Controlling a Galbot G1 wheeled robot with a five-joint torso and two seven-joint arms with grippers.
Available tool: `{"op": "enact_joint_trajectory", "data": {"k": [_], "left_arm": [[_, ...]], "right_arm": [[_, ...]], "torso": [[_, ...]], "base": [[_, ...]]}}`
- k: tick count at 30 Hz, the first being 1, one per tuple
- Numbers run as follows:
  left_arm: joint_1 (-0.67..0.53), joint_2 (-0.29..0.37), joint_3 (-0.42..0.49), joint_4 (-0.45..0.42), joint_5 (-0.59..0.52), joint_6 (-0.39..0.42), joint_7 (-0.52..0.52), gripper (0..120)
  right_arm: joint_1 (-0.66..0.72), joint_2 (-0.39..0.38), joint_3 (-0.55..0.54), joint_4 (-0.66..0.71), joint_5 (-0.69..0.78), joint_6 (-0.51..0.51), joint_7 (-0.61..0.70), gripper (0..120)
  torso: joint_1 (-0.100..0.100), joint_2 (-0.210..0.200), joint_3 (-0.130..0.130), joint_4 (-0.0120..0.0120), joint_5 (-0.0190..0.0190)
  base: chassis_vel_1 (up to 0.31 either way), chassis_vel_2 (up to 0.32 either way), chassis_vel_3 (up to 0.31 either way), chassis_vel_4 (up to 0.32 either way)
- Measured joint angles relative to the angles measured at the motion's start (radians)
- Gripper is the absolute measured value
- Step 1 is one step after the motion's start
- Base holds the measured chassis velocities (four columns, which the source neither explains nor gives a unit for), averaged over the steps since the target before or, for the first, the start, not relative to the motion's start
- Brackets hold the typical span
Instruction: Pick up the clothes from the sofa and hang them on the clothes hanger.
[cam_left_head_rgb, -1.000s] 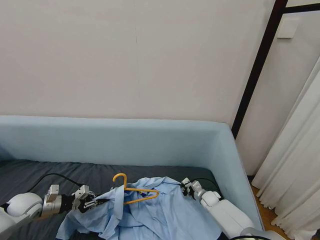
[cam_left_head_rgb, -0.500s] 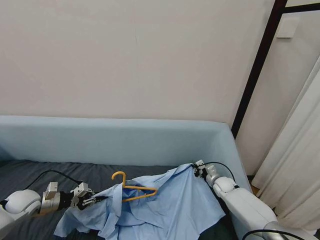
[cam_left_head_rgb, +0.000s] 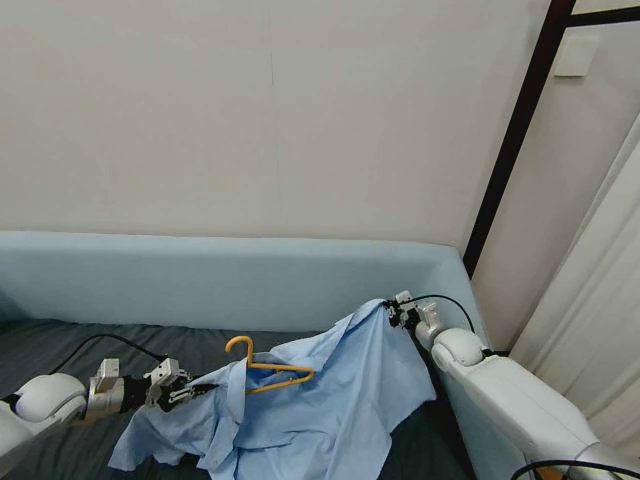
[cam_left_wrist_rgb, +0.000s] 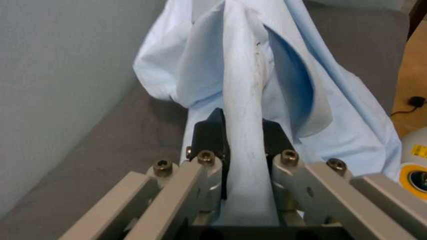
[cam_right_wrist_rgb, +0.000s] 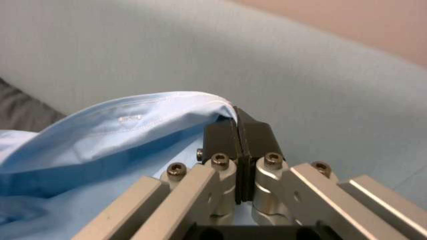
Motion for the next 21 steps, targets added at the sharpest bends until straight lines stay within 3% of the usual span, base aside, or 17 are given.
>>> {"op": "enact_joint_trajectory", "data": {"k": [11,21], "left_arm": [[-0.025,-0.010,-0.001,0.003,-0.016,0.005,-0.062,7],[-0.052,-0.034,-0.014,-0.019,-0.095,0.021,-0.117,7]], "right_arm": [[0.043,-0.206,0.033,0.328,0.164,-0.080,0.062,0],[-0.024,-0.304,0.068,0.546,0.214,-0.112,0.097,0]], "torso": [[0.000,0.000,0.000,-0.0001,0.0000],[0.000,0.000,0.000,-0.0004,0.0002]], "base": [[0.000,0.000,0.000,0.000],[0.000,0.000,0.000,0.000]]}}
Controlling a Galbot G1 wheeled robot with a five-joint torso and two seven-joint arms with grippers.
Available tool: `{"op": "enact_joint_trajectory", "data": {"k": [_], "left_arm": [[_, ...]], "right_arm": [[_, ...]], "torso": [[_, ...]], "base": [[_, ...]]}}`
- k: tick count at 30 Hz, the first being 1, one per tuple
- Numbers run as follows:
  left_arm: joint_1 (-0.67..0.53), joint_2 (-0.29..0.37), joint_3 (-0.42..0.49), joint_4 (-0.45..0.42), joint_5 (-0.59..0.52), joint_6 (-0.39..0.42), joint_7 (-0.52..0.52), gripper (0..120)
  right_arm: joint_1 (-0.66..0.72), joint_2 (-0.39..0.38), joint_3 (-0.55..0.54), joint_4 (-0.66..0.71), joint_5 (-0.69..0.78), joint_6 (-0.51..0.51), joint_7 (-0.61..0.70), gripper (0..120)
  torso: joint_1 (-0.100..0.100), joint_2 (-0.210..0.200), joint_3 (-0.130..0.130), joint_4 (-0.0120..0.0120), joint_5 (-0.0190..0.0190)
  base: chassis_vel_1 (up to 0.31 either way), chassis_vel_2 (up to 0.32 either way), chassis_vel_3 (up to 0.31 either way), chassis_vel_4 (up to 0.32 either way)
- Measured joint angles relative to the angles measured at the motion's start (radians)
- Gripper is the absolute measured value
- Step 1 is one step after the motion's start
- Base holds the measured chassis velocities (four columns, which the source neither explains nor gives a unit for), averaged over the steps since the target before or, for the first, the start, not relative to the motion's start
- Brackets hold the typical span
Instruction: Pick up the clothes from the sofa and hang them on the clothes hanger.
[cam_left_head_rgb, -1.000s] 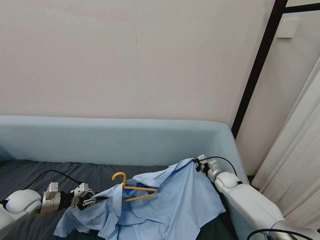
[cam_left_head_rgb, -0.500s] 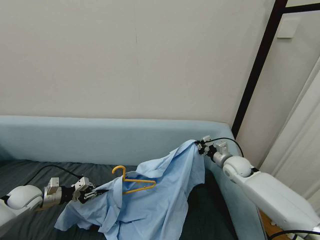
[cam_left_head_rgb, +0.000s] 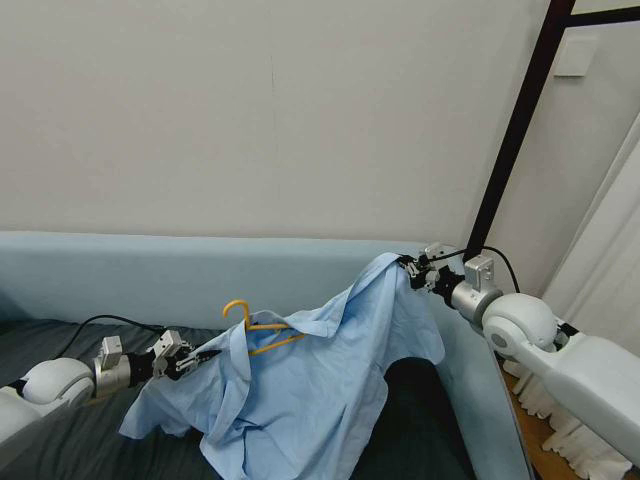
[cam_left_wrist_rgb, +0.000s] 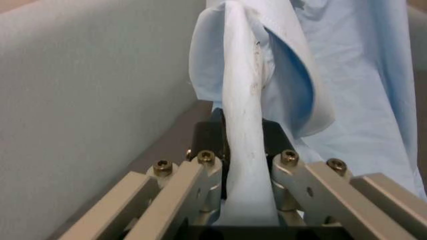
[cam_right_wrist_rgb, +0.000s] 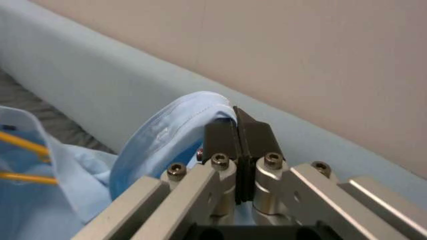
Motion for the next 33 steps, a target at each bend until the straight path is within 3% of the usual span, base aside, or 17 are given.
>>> {"op": "enact_joint_trajectory", "data": {"k": [11,19,27,33], "left_arm": [[-0.003,-0.023,0.012,-0.033,-0.004,0.021,-0.011,7],[-0.063,-0.091,0.029,-0.043,-0.042,0.047,-0.087,7],[-0.144,-0.131,0.023,-0.077,-0.126,0.049,-0.148,7],[-0.167,-0.123,0.007,-0.111,-0.148,0.049,-0.155,7]], "right_arm": [[0.029,-0.060,0.006,0.182,0.062,-0.026,0.059,0],[0.079,-0.107,0.002,0.359,0.141,-0.066,0.112,0],[0.050,-0.093,0.002,0.493,0.173,-0.089,0.205,0],[0.032,-0.075,0.002,0.520,0.192,-0.096,0.243,0]], "torso": [[0.000,0.000,0.000,0.0005,-0.0003],[0.000,0.000,0.000,0.0000,-0.0003],[0.000,0.000,0.000,0.0001,-0.0004],[0.000,0.000,0.000,0.0000,-0.0003]], "base": [[0.000,0.000,0.000,0.000],[0.000,0.000,0.000,0.000],[0.000,0.000,0.000,0.000],[0.000,0.000,0.000,0.000]]}}
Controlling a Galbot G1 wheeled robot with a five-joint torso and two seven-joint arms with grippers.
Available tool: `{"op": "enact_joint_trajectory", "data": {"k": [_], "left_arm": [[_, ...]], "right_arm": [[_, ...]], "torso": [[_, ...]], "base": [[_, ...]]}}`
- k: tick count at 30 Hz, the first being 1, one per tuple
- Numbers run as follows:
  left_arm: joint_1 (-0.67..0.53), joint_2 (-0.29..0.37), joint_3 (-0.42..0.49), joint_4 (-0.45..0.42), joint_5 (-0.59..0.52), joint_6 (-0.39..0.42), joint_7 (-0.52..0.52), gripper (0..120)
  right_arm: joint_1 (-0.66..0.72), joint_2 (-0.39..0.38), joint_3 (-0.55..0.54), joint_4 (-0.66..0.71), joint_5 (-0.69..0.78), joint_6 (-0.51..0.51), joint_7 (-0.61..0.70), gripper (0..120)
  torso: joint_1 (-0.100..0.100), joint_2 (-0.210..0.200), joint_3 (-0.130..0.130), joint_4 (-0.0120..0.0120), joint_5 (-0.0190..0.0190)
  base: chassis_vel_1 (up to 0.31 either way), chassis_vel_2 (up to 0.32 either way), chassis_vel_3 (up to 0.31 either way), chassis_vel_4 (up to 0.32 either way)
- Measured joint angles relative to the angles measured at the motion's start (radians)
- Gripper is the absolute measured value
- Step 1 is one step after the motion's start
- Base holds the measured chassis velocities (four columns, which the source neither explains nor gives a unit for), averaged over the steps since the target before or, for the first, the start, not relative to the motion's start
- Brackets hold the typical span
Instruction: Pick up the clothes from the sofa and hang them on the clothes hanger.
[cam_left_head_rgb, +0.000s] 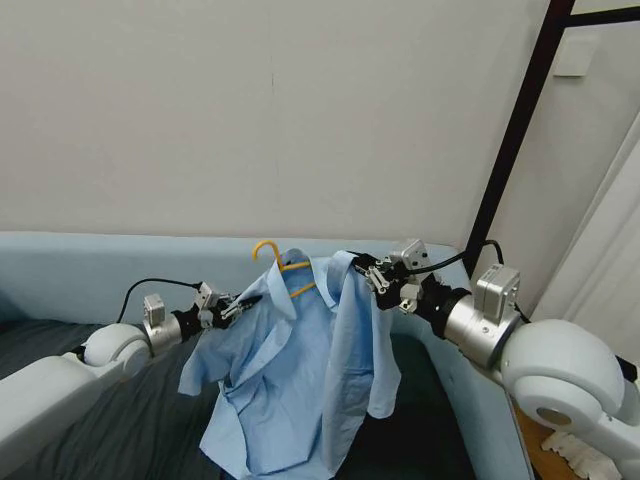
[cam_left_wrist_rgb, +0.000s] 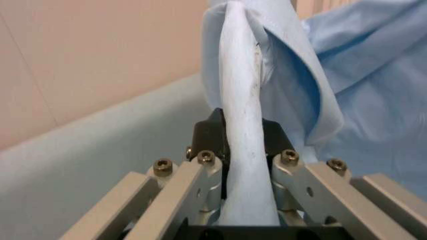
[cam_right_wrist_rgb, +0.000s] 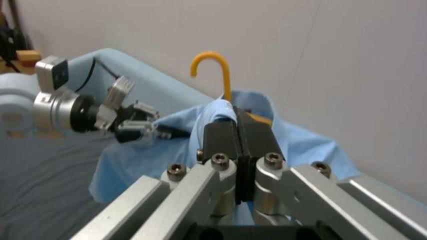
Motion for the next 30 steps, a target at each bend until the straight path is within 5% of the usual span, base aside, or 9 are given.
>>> {"op": "enact_joint_trajectory", "data": {"k": [14,20,27,30], "left_arm": [[-0.238,0.185,0.004,-0.166,-0.201,0.013,0.032,7],[-0.282,0.236,0.020,-0.171,-0.206,0.011,0.079,7],[-0.315,0.240,0.035,-0.163,-0.181,0.005,0.113,7],[-0.367,0.218,0.056,-0.117,-0.121,-0.004,0.189,7]], "right_arm": [[-0.174,0.027,-0.006,0.062,-0.025,-0.011,0.046,2],[-0.278,0.014,-0.002,0.059,-0.101,-0.018,0.058,25],[-0.425,-0.007,-0.009,0.064,-0.266,-0.032,0.053,43],[-0.460,-0.028,0.012,0.090,-0.317,-0.064,0.055,61]], "torso": [[0.000,0.000,0.000,0.0005,-0.0004],[0.000,0.000,0.000,0.0006,-0.0001],[0.000,0.000,0.000,0.0000,0.0002],[0.000,0.000,0.000,0.0001,-0.0001]], "base": [[0.000,0.000,0.000,0.000],[0.000,0.000,0.000,0.000],[0.000,0.000,0.000,0.000],[0.000,0.000,0.000,0.000]]}}
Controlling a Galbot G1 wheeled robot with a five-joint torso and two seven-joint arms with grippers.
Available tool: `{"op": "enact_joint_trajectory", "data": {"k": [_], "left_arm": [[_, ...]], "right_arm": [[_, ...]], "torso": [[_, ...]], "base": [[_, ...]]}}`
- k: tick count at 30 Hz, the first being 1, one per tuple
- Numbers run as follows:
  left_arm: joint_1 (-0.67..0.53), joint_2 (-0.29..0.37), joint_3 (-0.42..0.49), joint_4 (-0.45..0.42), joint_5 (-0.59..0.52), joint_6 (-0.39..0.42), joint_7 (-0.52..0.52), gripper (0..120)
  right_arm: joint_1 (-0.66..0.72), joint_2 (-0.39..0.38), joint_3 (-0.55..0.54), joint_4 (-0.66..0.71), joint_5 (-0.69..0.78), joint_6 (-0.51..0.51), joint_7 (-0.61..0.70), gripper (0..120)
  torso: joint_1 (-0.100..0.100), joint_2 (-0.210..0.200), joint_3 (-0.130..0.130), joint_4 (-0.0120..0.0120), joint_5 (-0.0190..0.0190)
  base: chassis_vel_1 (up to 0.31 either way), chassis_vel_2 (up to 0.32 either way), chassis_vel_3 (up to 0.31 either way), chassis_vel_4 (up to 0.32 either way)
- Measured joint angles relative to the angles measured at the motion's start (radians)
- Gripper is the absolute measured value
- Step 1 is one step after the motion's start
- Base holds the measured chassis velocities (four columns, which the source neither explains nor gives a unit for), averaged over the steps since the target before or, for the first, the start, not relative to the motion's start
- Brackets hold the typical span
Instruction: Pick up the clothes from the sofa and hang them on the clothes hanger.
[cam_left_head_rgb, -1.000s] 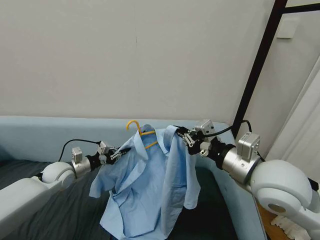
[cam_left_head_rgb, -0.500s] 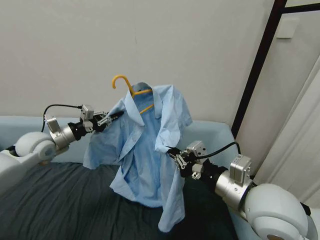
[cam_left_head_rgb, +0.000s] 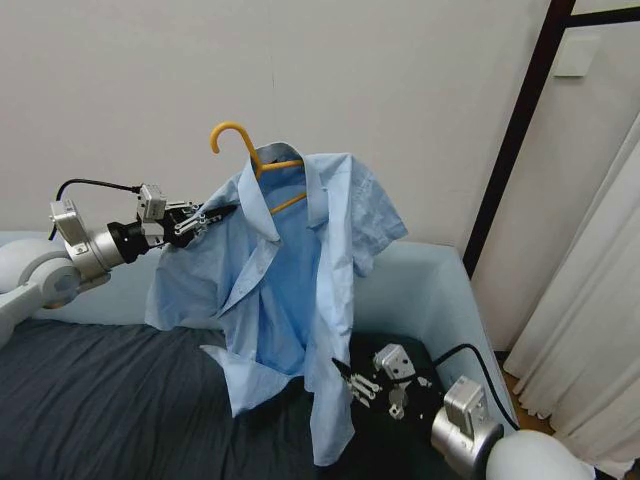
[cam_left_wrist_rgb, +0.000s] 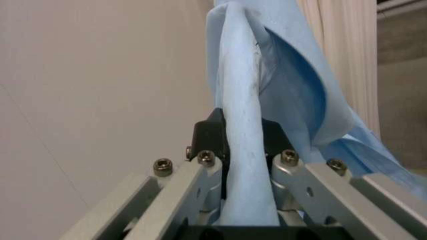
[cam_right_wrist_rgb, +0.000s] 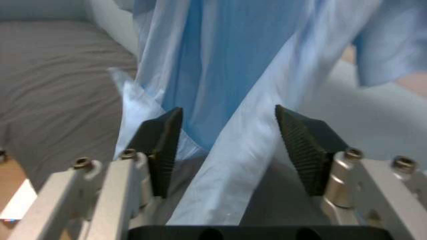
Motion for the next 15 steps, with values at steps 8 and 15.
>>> {"op": "enact_joint_trajectory", "data": {"k": [8,15], "left_arm": [[-0.156,-0.060,0.063,0.078,0.115,-0.007,0.140,7],[-0.332,-0.113,0.214,0.102,0.197,-0.038,0.186,7]], "right_arm": [[0.056,-0.034,0.092,0.053,0.085,-0.020,0.043,87],[0.209,-0.012,0.149,0.038,0.351,0.003,0.077,100]], "torso": [[0.000,0.000,0.000,0.0003,-0.0001],[0.000,0.000,0.000,0.0001,0.0000]], "base": [[0.000,0.000,0.000,0.000],[0.000,0.000,0.000,0.000]]}}
